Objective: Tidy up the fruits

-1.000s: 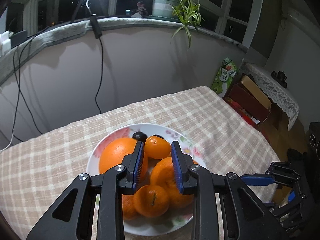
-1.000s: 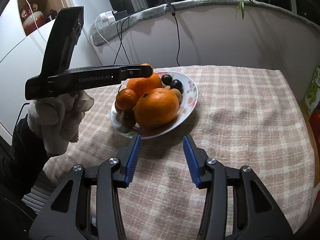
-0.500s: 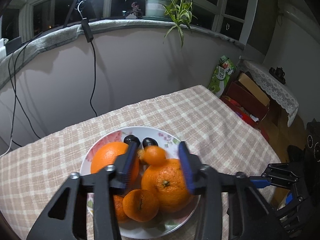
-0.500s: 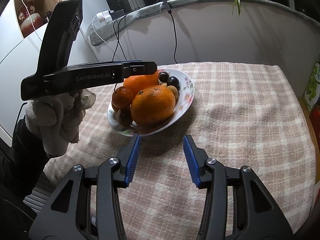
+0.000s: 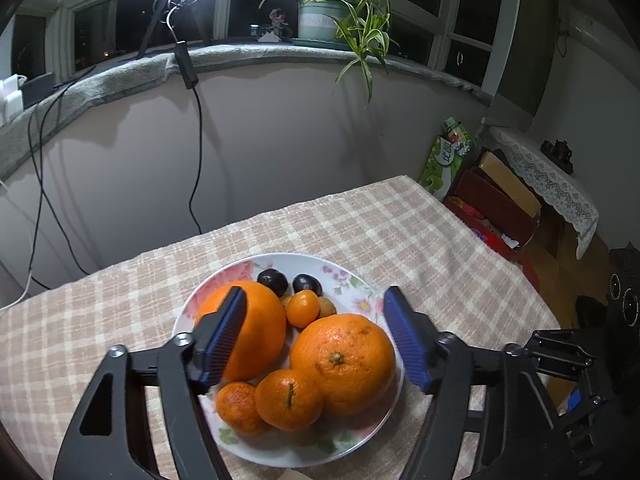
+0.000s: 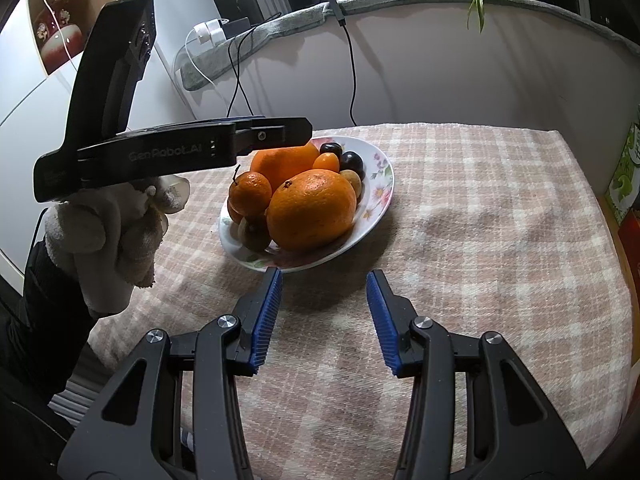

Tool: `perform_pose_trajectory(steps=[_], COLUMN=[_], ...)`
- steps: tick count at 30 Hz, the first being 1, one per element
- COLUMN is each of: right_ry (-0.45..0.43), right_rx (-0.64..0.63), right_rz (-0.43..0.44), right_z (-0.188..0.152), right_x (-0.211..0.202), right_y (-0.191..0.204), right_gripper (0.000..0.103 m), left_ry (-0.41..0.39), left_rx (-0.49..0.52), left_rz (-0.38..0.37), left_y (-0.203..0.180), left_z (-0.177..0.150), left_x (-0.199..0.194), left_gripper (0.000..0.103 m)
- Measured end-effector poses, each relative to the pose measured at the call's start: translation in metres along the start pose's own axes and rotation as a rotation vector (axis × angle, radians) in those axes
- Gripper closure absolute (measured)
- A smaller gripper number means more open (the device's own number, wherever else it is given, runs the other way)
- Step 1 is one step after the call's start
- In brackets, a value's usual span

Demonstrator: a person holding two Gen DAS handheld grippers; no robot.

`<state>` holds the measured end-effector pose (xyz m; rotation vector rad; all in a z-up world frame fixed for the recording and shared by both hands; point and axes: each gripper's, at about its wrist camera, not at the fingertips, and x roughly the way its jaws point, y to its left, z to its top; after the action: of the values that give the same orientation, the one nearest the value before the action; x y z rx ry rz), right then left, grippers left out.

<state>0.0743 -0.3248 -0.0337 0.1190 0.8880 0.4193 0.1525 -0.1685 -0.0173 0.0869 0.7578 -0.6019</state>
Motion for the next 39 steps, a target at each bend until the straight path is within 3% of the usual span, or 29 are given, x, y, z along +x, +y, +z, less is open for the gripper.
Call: perform_pose_trajectory(steps=[11, 17, 22, 25, 32, 39], right_ry=[0.006, 0.025, 0.058, 0.064, 0.102, 0.118], right_rx=[0.033, 0.026, 0.004, -0.010, -0.020, 0.048], right_rz=[-0.015, -0.024, -0.045, -0.055, -0.085, -0.094], right_z=[0.002, 0.001, -0.001, 0.000, 0.000, -0.001], right_x=[0.000, 0.003, 0.013, 0.019, 0.037, 0.053], right_y=[0.004, 0.016, 0.032, 0.043, 0.058, 0.052], right_gripper=[0.033, 0.033, 0.033, 0.033, 0.033, 0.033], left_ry=[-0.041, -0.081, -0.071, -0.062, -0.057, -0.040], left_rx=[-0.049, -0.082, -0.120, -0.133, -0.160, -0.213], left_rz=[0.044, 0.110, 0.147, 0.154, 0.133, 0.100], left_y=[0.031, 0.071, 0.108, 0.122, 0.142, 0.151], left_z=[-0.012, -0.033, -0.063, -0.078, -0.104, -0.129], left_x=[-0.028, -0.054, -0.068, -0.073, -0.082, -0.087], left_gripper=[0.028, 0.028, 0.029, 0.035, 0.048, 0.049])
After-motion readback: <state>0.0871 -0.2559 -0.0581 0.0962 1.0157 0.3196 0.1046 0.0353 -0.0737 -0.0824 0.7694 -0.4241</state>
